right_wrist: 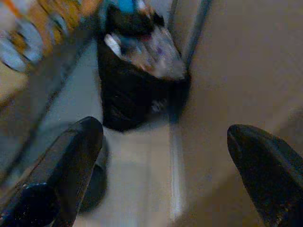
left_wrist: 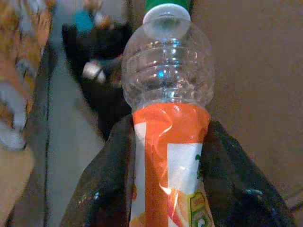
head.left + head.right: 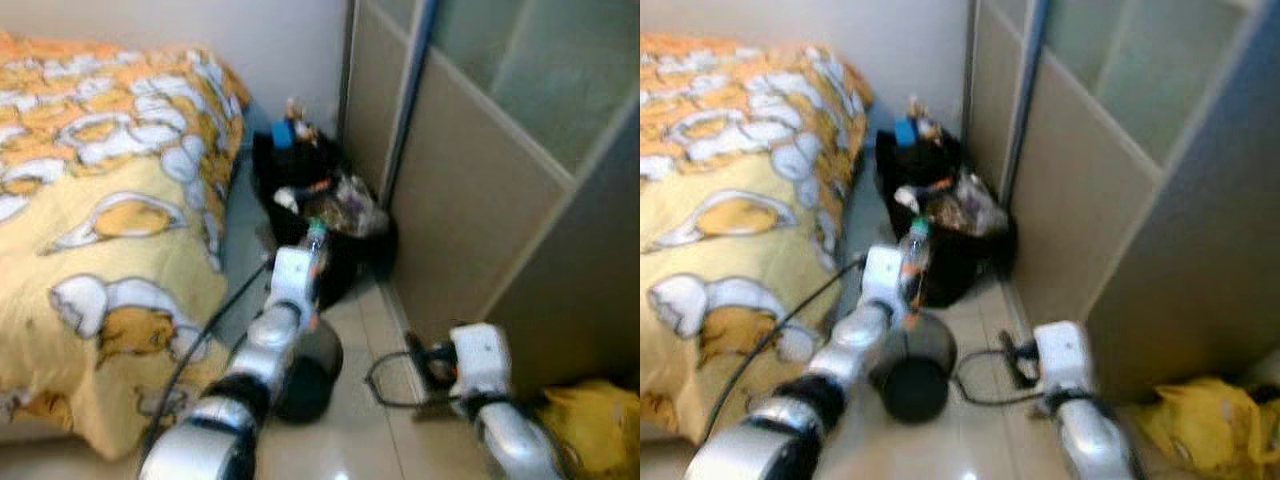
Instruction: Clean up the room
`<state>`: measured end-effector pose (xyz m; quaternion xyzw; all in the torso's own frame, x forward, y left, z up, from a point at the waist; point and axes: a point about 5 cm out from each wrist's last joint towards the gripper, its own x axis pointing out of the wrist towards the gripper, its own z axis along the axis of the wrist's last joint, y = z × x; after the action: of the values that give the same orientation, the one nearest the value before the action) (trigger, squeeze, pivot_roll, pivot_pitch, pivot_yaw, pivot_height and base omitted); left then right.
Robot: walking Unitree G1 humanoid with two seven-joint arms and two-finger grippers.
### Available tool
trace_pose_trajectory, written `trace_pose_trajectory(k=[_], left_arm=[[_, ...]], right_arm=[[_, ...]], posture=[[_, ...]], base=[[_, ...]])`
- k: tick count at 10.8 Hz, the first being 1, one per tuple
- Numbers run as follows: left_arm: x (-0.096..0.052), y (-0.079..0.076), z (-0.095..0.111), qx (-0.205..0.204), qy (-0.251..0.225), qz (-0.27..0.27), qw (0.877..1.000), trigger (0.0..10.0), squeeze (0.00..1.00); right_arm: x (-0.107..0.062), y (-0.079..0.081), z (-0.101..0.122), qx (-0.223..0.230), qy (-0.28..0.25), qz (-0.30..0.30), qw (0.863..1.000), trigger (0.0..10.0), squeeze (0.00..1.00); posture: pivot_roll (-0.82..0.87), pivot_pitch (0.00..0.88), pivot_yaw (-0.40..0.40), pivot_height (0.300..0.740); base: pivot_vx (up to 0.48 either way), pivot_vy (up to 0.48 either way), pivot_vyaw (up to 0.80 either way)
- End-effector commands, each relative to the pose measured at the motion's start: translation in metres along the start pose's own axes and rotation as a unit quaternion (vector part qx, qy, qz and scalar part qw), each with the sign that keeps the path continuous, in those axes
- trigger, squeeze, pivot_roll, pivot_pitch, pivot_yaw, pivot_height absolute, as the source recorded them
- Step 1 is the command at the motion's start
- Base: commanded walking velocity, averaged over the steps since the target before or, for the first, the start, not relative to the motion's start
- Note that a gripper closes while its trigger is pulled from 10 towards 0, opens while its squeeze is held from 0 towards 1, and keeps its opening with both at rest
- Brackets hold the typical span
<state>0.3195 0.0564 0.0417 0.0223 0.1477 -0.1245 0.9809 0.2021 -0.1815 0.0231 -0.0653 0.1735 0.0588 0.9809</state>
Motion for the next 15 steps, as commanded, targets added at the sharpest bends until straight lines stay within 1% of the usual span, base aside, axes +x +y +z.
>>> trace_pose_trajectory(k=[1, 2, 3, 4, 5, 6, 7, 8, 9, 10, 11, 12, 13, 14, 15], left_arm=[[0.005, 0.007, 0.017, -0.001, -0.034, 0.018, 0.999, 10.0, 0.00], [0.004, 0.004, 0.014, -0.024, -0.028, 0.002, 0.999, 10.0, 0.00], [0.004, 0.001, 0.011, -0.039, -0.022, -0.005, 0.999, 10.0, 0.00], [0.003, 0.000, 0.004, -0.044, -0.002, 0.000, 0.999, 10.0, 0.00], [0.002, -0.004, 0.000, -0.038, 0.009, -0.006, 0.999, 10.0, 0.00], [0.002, -0.009, 0.000, -0.032, 0.011, -0.019, 0.999, 10.0, 0.00], [0.004, -0.011, 0.002, -0.031, 0.011, -0.016, 0.999, 10.0, 0.00], [0.004, -0.009, 0.001, -0.033, 0.023, -0.001, 0.999, 10.0, 0.00], [0.003, -0.003, -0.009, -0.054, 0.058, 0.027, 0.996, 10.0, 0.00], [0.002, -0.006, -0.014, -0.064, 0.068, 0.018, 0.995, 10.0, 0.00], [0.001, -0.004, -0.018, -0.055, 0.086, 0.019, 0.995, 10.0, 0.00], [0.001, 0.003, -0.020, -0.047, 0.094, 0.039, 0.994, 10.0, 0.00], [0.000, 0.023, -0.021, -0.018, 0.104, 0.083, 0.991, 10.0, 0.00], [0.000, 0.032, -0.021, -0.016, 0.106, 0.098, 0.989, 10.0, 0.00], [0.000, 0.036, -0.021, 0.003, 0.108, 0.103, 0.989, 10.0, 0.00]], right_arm=[[0.004, 0.001, 0.010, 0.009, -0.017, -0.001, 1.000, 10.0, 0.00], [0.003, 0.003, 0.009, 0.008, -0.017, 0.001, 1.000, 10.0, 0.00], [0.002, 0.005, 0.009, 0.009, -0.018, 0.003, 1.000, 10.0, 0.00], [0.001, 0.005, 0.008, 0.012, -0.017, 0.003, 1.000, 10.0, 0.00], [-0.002, 0.006, 0.007, 0.014, -0.015, 0.003, 1.000, 10.0, 0.00], [-0.004, 0.006, 0.006, 0.014, -0.013, 0.003, 1.000, 10.0, 0.00], [-0.009, 0.007, 0.004, 0.014, -0.008, 0.006, 1.000, 10.0, 0.00], [-0.013, 0.009, 0.003, 0.011, -0.004, 0.011, 1.000, 10.0, 0.00], [-0.032, 0.011, 0.001, 0.007, 0.003, 0.023, 1.000, 10.0, 0.00], [-0.046, 0.009, 0.011, 0.007, -0.032, 0.013, 0.999, 10.0, 0.00], [-0.052, 0.014, 0.013, 0.004, -0.025, 0.029, 0.999, 10.0, 0.00], [-0.063, 0.019, 0.014, 0.010, -0.018, 0.041, 0.999, 10.0, 0.00], [-0.074, 0.029, 0.015, 0.024, -0.004, 0.064, 0.998, 10.0, 0.00], [-0.086, 0.036, 0.016, 0.030, 0.006, 0.085, 0.996, 10.0, 0.00], [-0.098, 0.042, 0.019, 0.038, 0.013, 0.101, 0.994, 10.0, 0.00]], posture=[[-0.20, 0.000, 0.011, 0.740], [-0.20, 0.000, 0.012, 0.740], [-0.21, 0.000, 0.013, 0.740], [-0.21, 0.000, 0.014, 0.740], [-0.22, 0.000, 0.010, 0.740], [-0.22, 0.000, 0.007, 0.740], [-0.23, 0.000, 0.004, 0.740], [-0.25, 0.000, 0.001, 0.740], [-0.27, 0.036, -0.013, 0.740], [-0.31, 0.083, -0.027, 0.740], [-0.34, 0.118, -0.034, 0.740], [-0.38, 0.171, -0.060, 0.740], [-0.40, 0.213, -0.084, 0.740], [-0.41, 0.237, -0.097, 0.740], [-0.42, 0.268, -0.117, 0.740]], base=[[0.000, 0.000, 0.00], [0.000, 0.000, 0.00], [0.480, 0.000, 0.00], [0.480, 0.000, 0.00], [0.480, 0.000, 0.00], [0.480, 0.000, 0.00], [0.480, 0.000, 0.00], [0.000, 0.000, 0.00], [0.000, 0.000, 0.00], [0.000, 0.000, 0.00], [0.000, 0.000, 0.00], [0.000, 0.000, 0.00], [0.000, 0.000, 0.00], [0.000, 0.000, 0.00], [0.000, 0.000, 0.00]])
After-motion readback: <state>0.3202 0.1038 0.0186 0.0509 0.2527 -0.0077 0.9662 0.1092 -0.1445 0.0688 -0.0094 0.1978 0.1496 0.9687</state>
